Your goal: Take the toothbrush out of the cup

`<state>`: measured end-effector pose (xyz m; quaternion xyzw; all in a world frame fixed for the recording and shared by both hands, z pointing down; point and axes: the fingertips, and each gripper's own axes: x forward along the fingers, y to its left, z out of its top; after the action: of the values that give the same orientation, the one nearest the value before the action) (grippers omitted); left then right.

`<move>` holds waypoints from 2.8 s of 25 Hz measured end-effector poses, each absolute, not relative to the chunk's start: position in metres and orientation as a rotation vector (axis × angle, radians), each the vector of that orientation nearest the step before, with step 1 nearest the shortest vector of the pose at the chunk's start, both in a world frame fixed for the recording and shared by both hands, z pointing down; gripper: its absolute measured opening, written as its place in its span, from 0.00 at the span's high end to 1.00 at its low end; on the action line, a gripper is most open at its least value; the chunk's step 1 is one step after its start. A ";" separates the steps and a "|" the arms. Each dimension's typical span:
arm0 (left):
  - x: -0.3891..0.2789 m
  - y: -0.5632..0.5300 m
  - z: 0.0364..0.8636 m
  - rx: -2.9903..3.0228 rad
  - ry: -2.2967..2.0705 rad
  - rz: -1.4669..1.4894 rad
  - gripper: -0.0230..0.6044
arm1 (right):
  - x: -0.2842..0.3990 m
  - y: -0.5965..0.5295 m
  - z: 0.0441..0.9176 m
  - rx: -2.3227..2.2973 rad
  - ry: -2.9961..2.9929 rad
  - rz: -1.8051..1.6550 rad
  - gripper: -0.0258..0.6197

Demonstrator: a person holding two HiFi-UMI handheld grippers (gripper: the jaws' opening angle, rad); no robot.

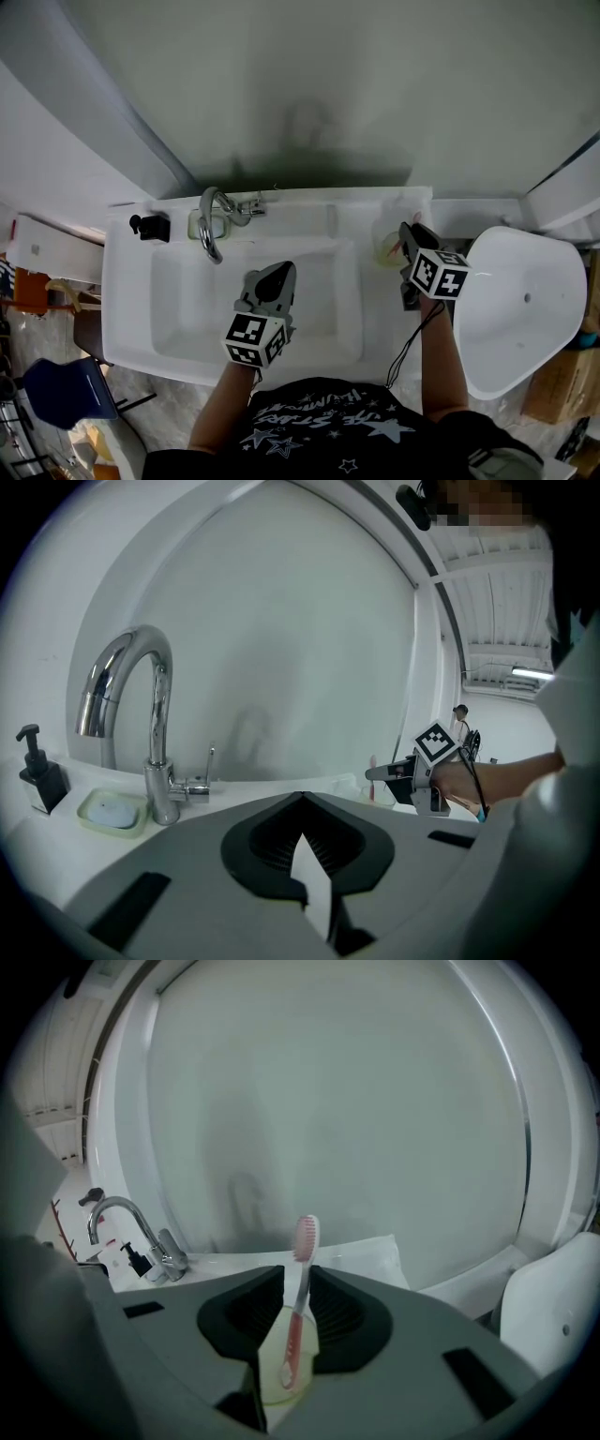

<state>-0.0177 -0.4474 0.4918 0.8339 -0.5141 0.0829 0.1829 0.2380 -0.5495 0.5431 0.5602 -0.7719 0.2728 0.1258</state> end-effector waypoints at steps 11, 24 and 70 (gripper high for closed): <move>-0.029 -0.442 0.493 2.326 -1.483 0.211 0.94 | 0.235 -0.550 0.540 1.651 -2.273 0.786 0.91; -0.048 -0.436 0.477 2.334 -1.503 0.139 0.94 | 0.236 -0.543 0.506 1.740 -2.336 0.745 0.91; -0.117 -0.188 0.432 2.455 -1.453 0.081 0.94 | 0.168 -0.272 0.420 1.866 -2.493 0.672 0.91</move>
<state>-0.1170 -0.1881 0.4319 0.8514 -0.5037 0.0282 0.1432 0.1678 -0.2718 0.4197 0.5856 -0.7824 0.2108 -0.0219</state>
